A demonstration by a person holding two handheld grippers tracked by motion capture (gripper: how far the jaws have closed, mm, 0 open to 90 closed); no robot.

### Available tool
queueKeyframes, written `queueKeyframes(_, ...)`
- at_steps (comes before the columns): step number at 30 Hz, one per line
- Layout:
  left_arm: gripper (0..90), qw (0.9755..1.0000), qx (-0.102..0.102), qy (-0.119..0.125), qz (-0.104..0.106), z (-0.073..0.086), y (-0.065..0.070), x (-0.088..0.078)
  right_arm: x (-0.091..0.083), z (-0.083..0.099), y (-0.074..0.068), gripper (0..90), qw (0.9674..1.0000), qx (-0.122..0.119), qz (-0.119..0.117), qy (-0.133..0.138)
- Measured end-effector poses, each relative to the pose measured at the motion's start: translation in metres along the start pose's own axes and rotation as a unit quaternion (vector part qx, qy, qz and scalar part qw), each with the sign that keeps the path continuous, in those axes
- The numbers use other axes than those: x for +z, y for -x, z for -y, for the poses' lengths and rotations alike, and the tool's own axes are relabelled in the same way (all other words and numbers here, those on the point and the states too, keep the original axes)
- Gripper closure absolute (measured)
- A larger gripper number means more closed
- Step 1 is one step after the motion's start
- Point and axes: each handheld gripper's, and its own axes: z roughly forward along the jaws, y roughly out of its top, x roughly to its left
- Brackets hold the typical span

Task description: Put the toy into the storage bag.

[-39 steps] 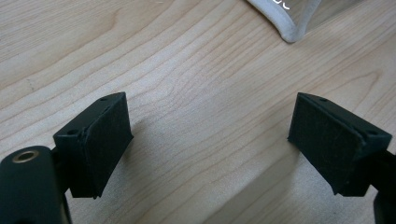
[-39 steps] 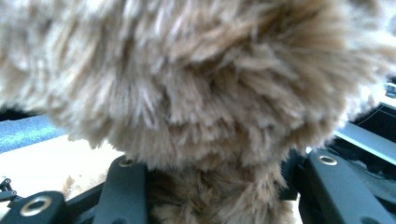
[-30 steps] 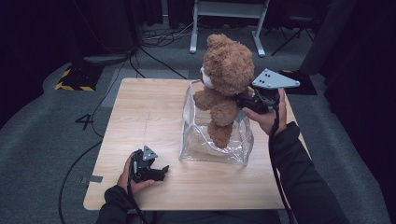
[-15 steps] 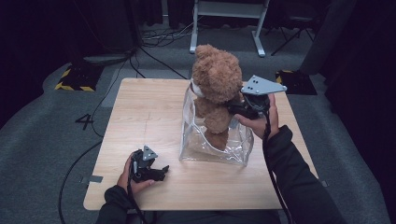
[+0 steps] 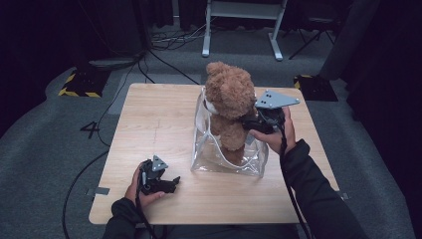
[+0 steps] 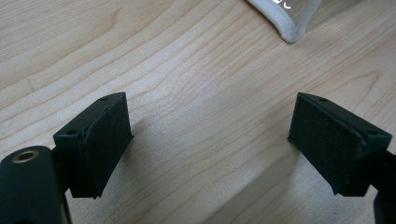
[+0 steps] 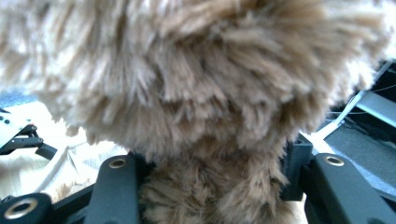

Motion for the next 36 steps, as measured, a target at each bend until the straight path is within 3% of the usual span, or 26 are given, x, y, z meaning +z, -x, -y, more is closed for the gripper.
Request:
queueKeyframes(16, 13.1, 1.0000, -0.004, 0.001, 0.001, 0.000, 0.000, 0.000, 0.007, 0.023, 0.007, 44.3, 0.9994, 0.001, -0.010, -0.032)
queueKeyframes(36, 13.1, 1.0000, 0.000, -0.001, 0.000, 0.000, 0.000, 0.000, 0.012, 0.037, 0.011, 41.8, 0.9969, 0.001, -0.022, -0.075)
